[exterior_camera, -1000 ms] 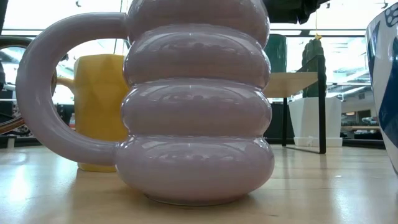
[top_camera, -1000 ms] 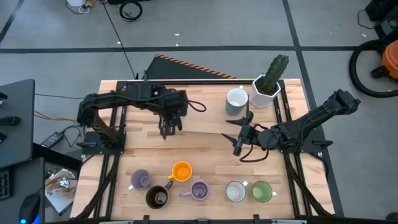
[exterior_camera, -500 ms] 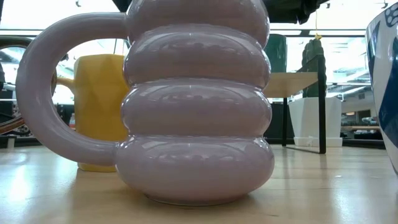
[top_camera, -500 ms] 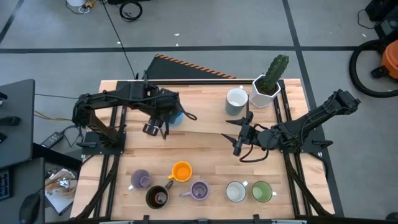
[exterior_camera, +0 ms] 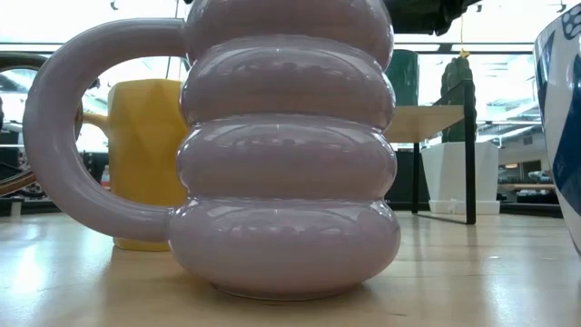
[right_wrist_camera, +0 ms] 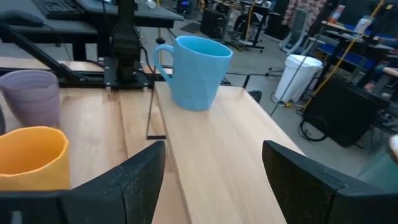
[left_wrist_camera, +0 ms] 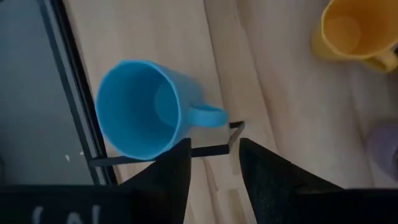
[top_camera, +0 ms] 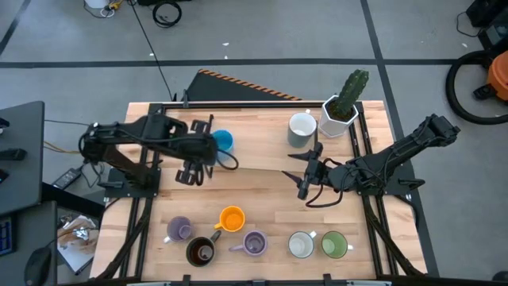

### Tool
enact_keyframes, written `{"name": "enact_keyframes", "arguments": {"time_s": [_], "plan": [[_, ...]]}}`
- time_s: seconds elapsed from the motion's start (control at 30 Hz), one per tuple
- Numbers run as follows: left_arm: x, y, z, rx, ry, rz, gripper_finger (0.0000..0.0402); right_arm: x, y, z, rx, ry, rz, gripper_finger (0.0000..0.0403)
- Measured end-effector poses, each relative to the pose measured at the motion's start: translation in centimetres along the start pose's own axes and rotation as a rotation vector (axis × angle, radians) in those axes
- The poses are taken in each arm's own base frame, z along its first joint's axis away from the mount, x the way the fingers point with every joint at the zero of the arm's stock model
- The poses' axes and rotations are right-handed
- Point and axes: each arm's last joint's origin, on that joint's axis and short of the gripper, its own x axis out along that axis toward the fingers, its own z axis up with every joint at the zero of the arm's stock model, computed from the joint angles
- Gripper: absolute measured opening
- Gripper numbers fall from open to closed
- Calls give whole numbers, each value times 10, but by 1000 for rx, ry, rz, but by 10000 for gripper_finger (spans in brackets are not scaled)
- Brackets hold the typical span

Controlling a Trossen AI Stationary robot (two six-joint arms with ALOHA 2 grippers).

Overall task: Place coffee mugs
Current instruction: Adjust the blue mug on the shelf

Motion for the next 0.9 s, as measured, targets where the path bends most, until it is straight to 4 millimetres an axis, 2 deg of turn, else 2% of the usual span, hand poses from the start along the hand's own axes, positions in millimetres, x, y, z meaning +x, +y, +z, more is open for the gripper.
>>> {"name": "enact_keyframes", "arguments": {"time_s": [0.2,0.37,0.53,0.73,0.9], "plan": [[-6,-3,-3,-87,-19,9,141,2,-6,14,-28,38,-13,272],[16,-10,-8,-102,0,19,141,1,-16,37,-81,92,-25,269],[34,-19,-26,-121,-31,28,141,0,-35,63,-111,155,-50,264],[32,-23,-53,-223,-122,43,141,-2,-48,70,-211,233,-76,266],[26,-25,-69,-305,-160,41,141,-8,-63,85,-178,302,-76,264]]}}
